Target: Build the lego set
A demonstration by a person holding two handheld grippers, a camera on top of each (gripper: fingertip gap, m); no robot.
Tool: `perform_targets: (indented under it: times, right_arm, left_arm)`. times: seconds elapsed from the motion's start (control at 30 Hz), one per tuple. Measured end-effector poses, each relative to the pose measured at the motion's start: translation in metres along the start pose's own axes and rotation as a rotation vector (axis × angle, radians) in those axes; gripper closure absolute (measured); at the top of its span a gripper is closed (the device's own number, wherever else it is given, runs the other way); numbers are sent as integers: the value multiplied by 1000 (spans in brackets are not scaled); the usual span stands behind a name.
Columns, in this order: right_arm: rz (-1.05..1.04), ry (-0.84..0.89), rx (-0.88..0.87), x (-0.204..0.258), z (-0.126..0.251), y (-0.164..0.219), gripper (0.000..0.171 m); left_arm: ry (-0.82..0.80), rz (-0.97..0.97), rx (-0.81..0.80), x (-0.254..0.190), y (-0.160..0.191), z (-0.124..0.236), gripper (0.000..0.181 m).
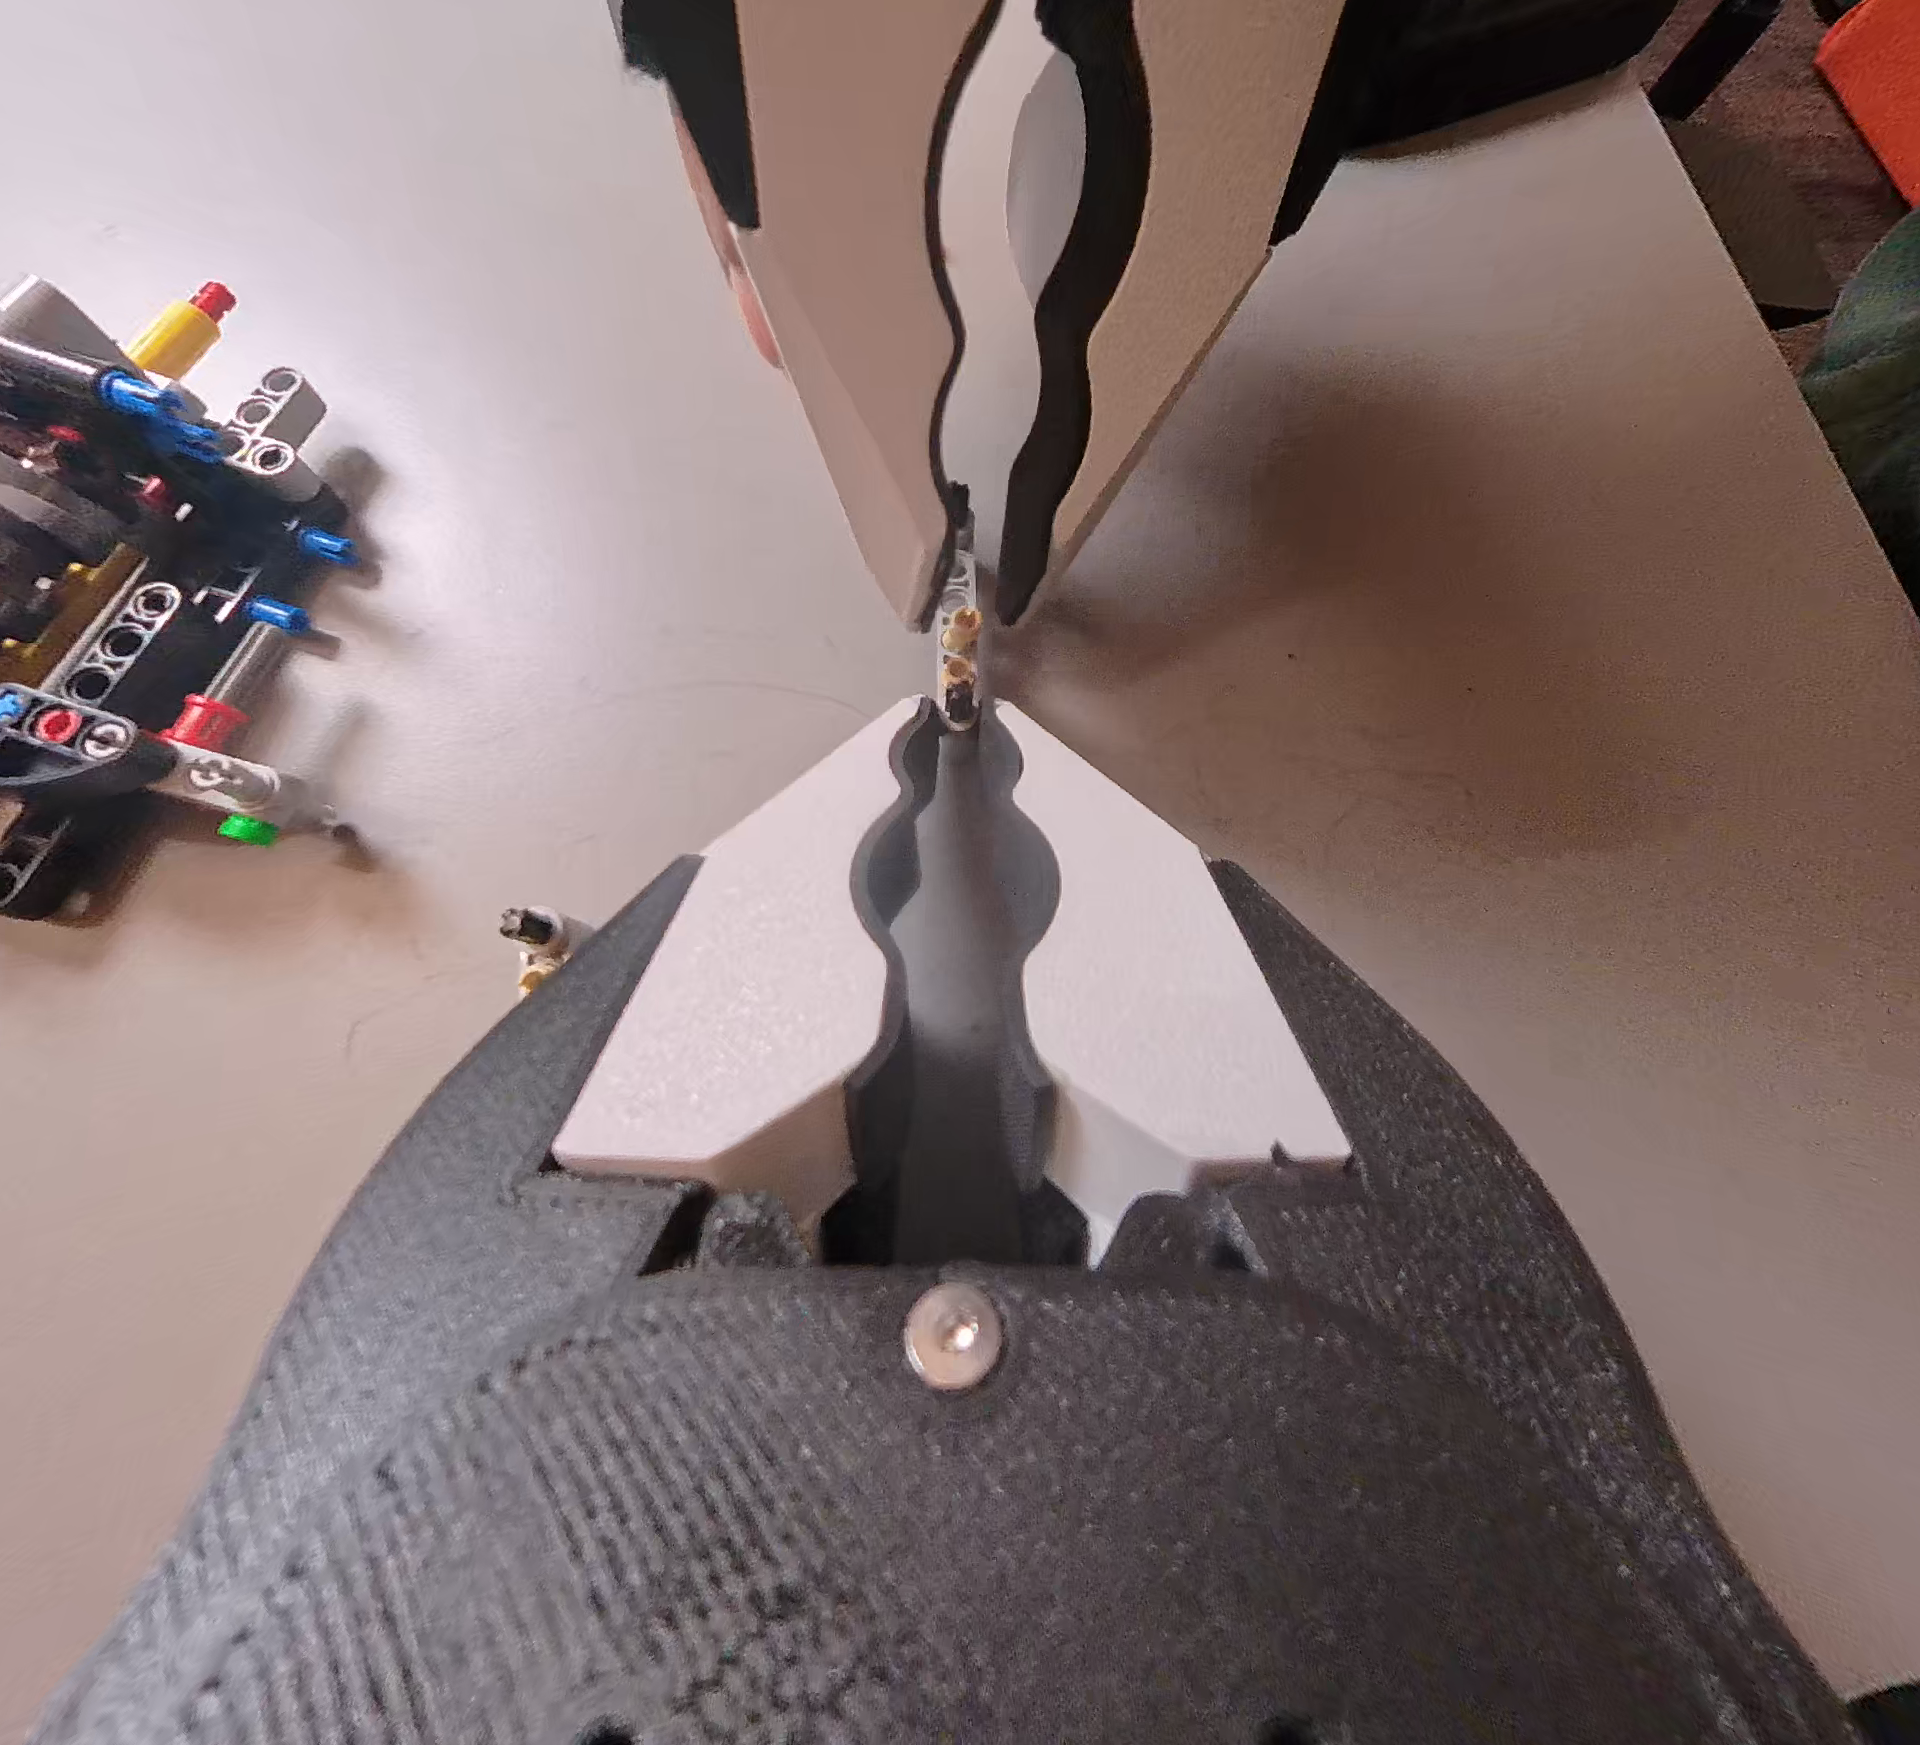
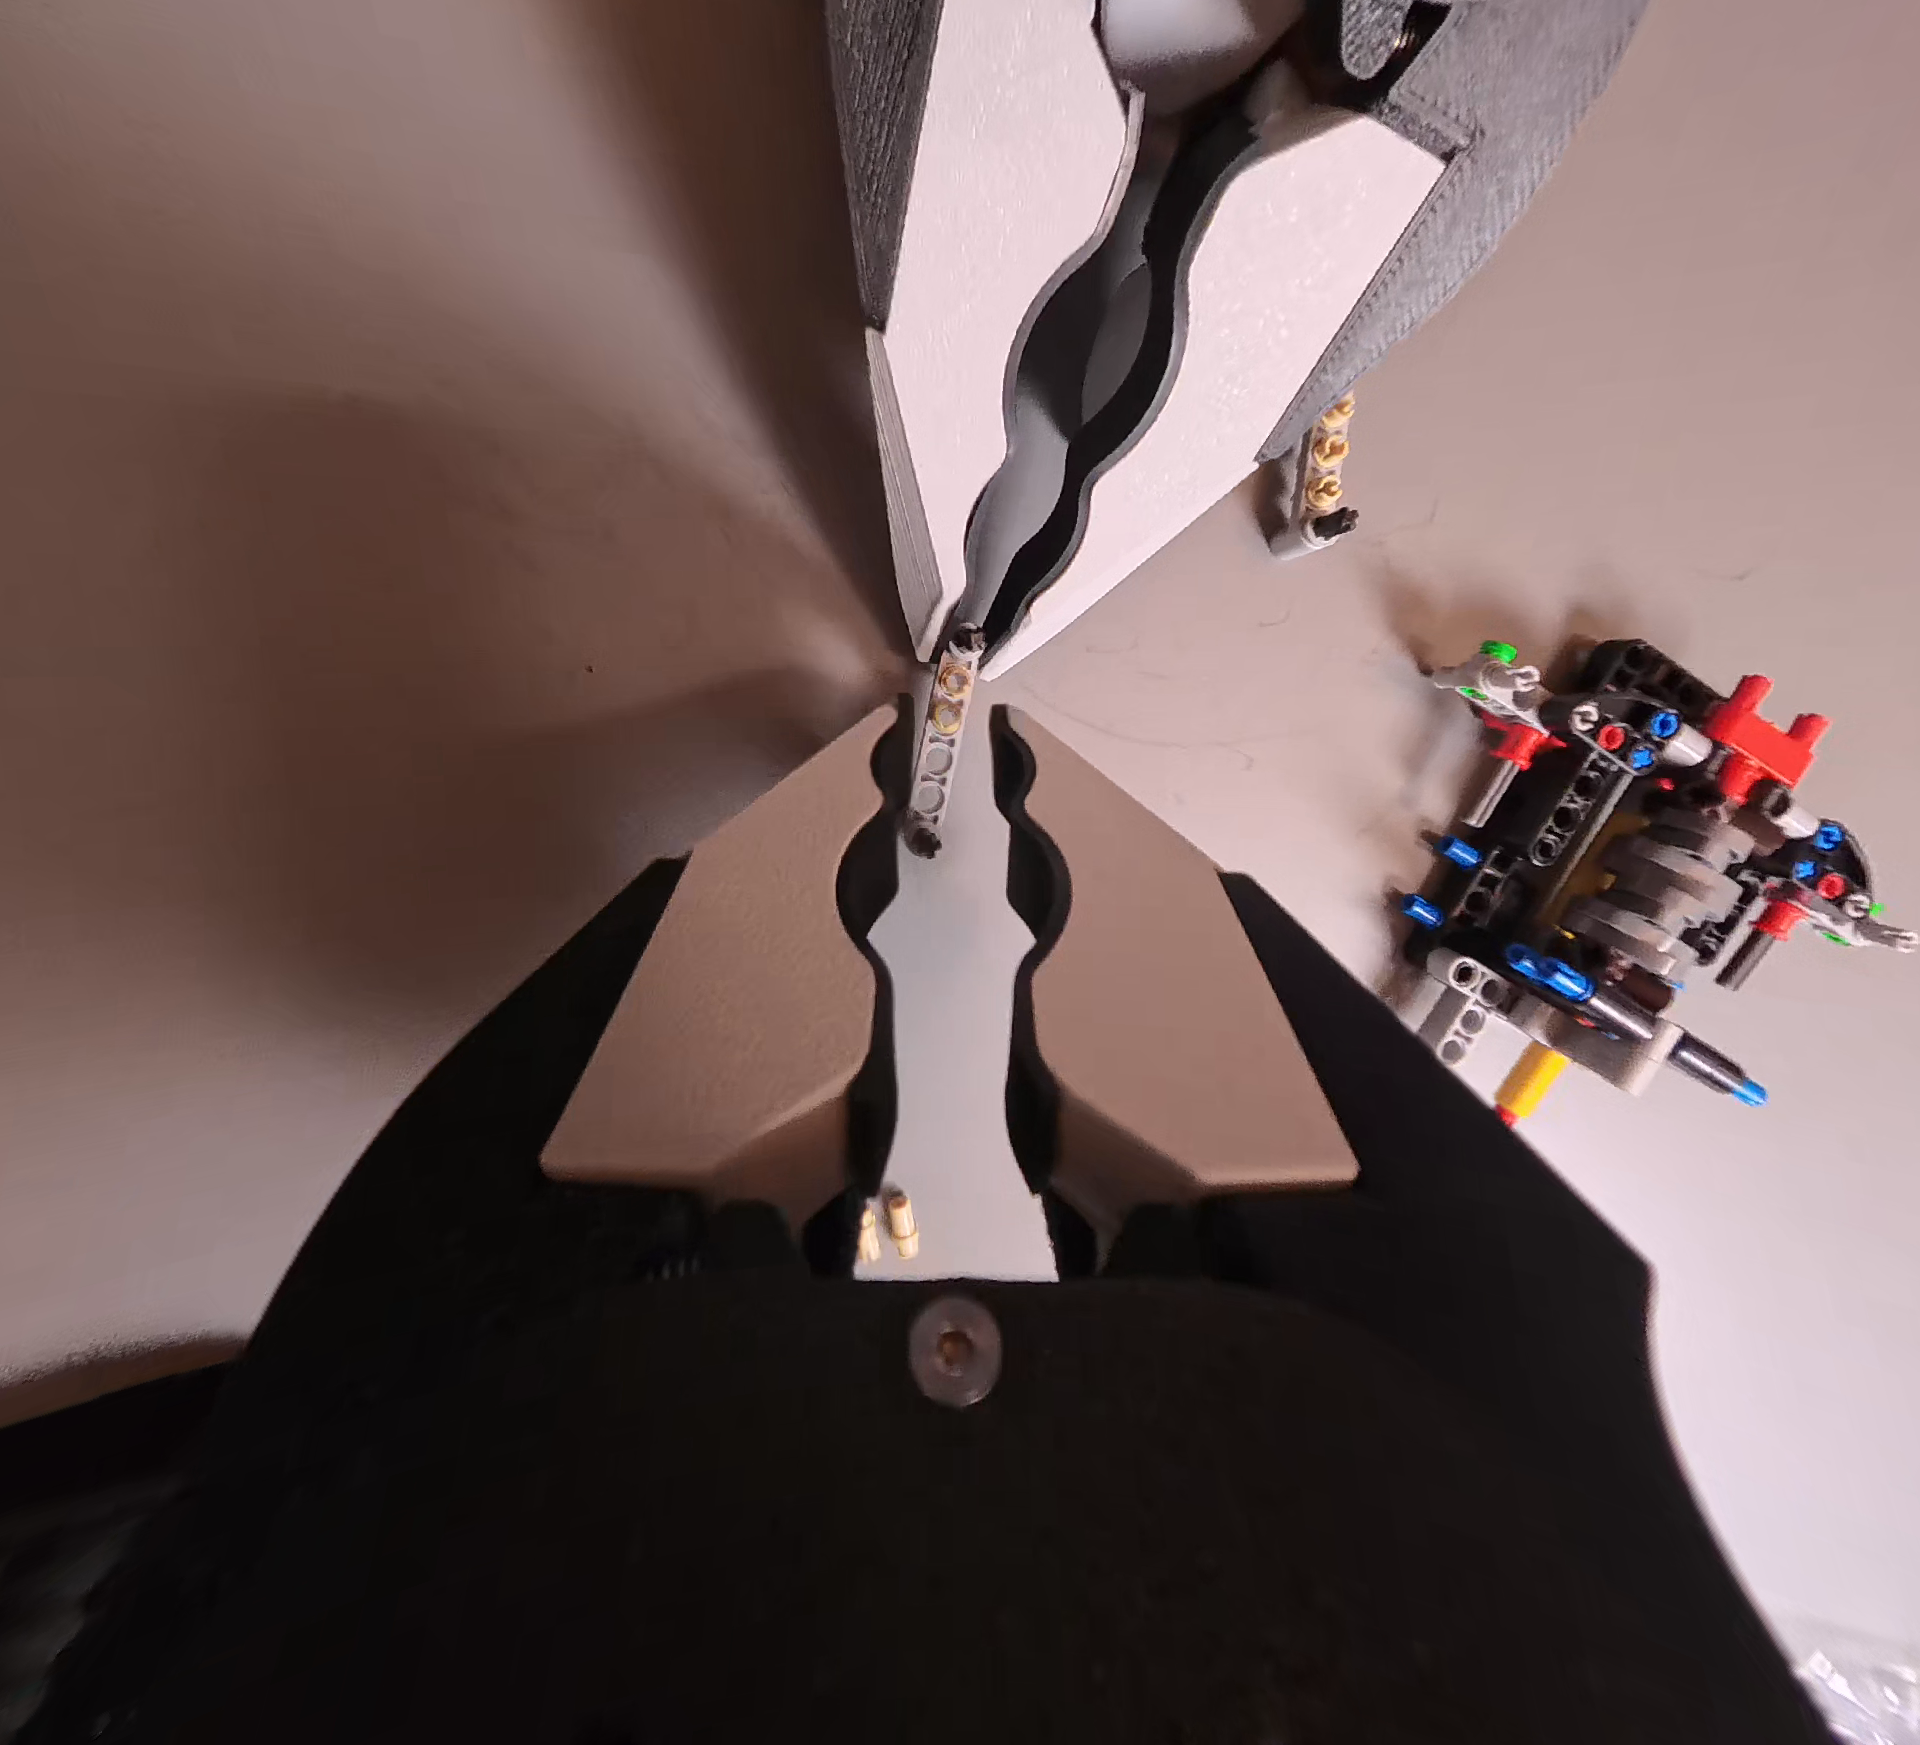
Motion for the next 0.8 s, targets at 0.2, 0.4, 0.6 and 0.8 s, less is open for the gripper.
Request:
perform_targets:
  times: [0.2,0.4,0.6,0.8]
  right_arm:
    - [18,-10,51,1,-1,-1,161]
    - [24,-4,73,1,-3,-1,167]
    - [31,-32,104,2,-4,-1,168]
    - [-33,-86,68,-1,-5,2,168]
  left_arm:
    - [0,1,0,0,0,0,175]
    - [0,0,0,0,0,0,175]
    - [-4,-4,2,0,0,0,175]
    - [-8,-2,1,0,0,0,175]
Point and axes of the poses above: each gripper's, where its closed fingertips meet, z back along the fingers, y out of its underside, x = y × z across the jaws, the point moved 3 cm from there along z, back along the fingers, and after that the axes turned 5 degrees about z, right-handed, at the moved point
